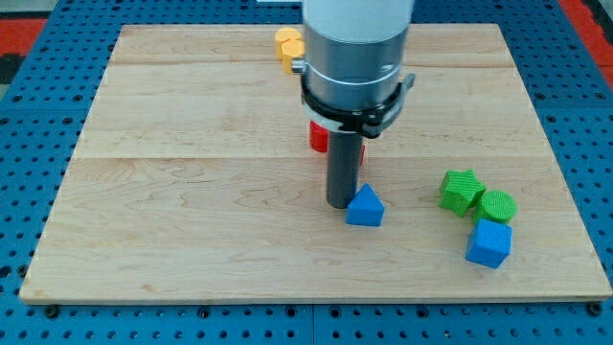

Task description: Slide the red star and the red circle slightly up and left a bit

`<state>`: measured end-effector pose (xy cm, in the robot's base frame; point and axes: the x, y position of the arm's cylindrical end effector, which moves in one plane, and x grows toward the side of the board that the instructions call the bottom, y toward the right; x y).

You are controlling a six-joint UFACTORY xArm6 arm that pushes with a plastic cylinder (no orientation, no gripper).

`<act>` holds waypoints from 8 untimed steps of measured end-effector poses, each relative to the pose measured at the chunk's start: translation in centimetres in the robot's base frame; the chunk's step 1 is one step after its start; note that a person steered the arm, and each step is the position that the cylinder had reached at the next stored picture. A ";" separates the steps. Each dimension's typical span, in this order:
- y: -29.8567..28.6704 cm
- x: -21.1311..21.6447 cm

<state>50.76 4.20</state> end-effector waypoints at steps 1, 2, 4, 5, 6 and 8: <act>3.2 0.9; 5.0 2.1; 4.2 3.1; 1.3 -2.0; 1.5 -5.8; -1.8 -8.6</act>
<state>42.12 2.40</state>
